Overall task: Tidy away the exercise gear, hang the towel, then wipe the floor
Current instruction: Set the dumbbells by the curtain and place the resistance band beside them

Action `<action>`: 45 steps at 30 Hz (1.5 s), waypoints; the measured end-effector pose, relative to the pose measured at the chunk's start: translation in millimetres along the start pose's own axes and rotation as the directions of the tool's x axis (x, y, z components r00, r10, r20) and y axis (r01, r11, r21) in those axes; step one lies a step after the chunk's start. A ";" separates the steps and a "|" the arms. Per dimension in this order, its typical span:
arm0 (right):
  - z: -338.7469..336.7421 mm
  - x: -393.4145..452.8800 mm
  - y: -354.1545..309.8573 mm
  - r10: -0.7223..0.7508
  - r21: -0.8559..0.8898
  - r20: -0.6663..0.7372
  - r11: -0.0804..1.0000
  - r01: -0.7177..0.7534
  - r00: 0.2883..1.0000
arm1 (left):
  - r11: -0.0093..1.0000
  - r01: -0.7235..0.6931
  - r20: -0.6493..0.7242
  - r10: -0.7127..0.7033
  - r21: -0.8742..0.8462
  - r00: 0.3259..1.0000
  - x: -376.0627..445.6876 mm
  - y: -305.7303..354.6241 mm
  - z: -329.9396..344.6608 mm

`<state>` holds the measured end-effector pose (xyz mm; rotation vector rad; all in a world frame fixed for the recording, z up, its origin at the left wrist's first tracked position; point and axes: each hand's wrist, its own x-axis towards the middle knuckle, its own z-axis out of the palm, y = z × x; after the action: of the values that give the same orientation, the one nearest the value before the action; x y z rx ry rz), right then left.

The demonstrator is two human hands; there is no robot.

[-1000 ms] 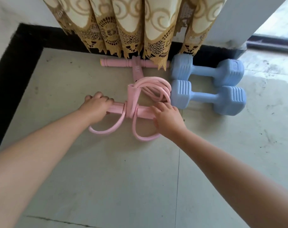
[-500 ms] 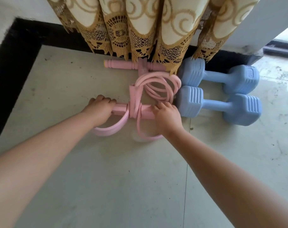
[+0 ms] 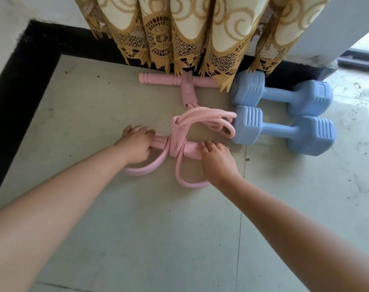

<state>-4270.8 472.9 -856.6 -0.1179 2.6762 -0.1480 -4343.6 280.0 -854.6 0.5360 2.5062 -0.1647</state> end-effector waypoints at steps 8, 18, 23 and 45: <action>-0.4 -2.0 8.9 -0.022 -0.144 -0.266 0.989 -0.017 0.964 | 0.985 -0.002 -0.029 0.007 0.170 1.000 -7.9 15.6 2.8; -1.6 1.8 17.0 -0.065 -0.082 -0.261 0.996 0.045 0.963 | 0.974 0.096 -0.098 -0.078 0.205 0.992 -4.5 25.2 9.3; -12.8 26.6 19.0 -0.034 -0.042 -0.225 0.999 0.025 0.974 | 0.976 0.167 -0.145 -0.147 0.138 0.979 9.3 15.9 -2.6; -18.2 -20.9 16.9 0.010 0.009 -0.169 1.000 -0.009 0.986 | 0.969 -0.020 -0.323 -0.063 -0.247 0.944 -16.8 18.3 -11.2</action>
<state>-4261.2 493.4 -833.3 -0.0938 2.8445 -0.1724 -4328.9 293.5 -835.9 0.4625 2.8021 0.2488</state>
